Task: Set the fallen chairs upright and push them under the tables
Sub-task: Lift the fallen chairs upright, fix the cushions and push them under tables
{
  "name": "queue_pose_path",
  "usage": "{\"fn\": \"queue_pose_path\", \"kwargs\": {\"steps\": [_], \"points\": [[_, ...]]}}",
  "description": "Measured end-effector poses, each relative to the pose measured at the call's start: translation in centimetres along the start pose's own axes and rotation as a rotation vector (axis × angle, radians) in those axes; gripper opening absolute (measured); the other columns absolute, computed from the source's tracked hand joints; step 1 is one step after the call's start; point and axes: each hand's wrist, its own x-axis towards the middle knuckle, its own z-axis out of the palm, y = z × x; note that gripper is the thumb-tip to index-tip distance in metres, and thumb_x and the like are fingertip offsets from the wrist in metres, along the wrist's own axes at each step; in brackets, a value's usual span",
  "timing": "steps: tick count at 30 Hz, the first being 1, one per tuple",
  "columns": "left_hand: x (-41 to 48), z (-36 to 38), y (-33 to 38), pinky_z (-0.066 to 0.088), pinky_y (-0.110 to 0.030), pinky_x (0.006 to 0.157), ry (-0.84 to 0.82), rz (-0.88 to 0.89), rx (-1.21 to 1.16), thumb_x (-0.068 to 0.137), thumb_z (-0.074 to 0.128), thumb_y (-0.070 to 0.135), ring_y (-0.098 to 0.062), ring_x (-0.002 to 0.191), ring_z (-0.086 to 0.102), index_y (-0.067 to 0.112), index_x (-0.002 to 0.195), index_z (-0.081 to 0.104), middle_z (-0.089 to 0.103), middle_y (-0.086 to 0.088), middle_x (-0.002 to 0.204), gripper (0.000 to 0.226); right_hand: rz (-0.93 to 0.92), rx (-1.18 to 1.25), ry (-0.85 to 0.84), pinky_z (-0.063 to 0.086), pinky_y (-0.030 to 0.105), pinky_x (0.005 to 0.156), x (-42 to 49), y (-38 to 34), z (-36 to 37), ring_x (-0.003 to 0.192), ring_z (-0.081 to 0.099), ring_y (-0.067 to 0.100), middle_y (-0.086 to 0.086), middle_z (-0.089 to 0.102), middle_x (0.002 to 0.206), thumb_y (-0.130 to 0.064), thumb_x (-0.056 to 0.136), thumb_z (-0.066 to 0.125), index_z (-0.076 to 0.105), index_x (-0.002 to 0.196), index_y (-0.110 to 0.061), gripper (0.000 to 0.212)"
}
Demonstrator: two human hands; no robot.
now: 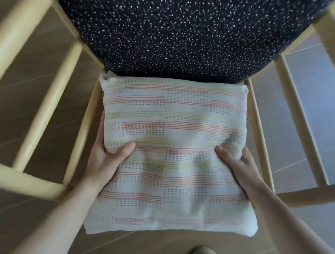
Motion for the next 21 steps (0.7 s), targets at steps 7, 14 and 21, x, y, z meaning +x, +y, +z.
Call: {"fn": "queue_pose_path", "kwargs": {"steps": [7,14,21], "points": [[-8.9,-4.5,18.7,0.052,-0.025,0.104,0.004,-0.119,0.028,0.076,0.082,0.054,-0.001,0.129,0.063,0.041,0.157,0.041,0.067,0.020,0.139,0.091,0.176,-0.054,-0.046,0.065,0.030,0.074,-12.5,-15.3,-1.9,0.096,0.080,0.024,0.004,0.082,0.107,-0.040,0.075,0.082,0.069,0.121,-0.019,0.053],[-11.2,-8.3,41.1,0.049,-0.009,0.085,-0.014,-0.206,0.141,0.085,0.079,0.035,0.013,0.105,0.066,0.045,0.141,0.049,0.070,0.036,0.112,0.065,0.433,-0.183,-0.106,0.053,0.014,0.045,-20.0,-36.3,-3.9,0.063,0.077,0.007,-0.008,0.081,0.076,-0.042,0.081,0.087,0.077,0.101,-0.018,0.033],[-5.6,-10.9,52.4,0.050,-0.030,0.093,-0.165,-0.510,0.226,0.080,0.088,0.050,-0.025,0.117,0.064,0.026,0.143,0.058,0.069,-0.004,0.132,0.074,0.542,-0.339,-0.216,0.051,0.025,0.073,-19.8,-51.0,-3.8,0.089,0.067,0.009,-0.001,0.072,0.102,-0.052,0.086,0.080,0.068,0.130,-0.011,0.062]]}}
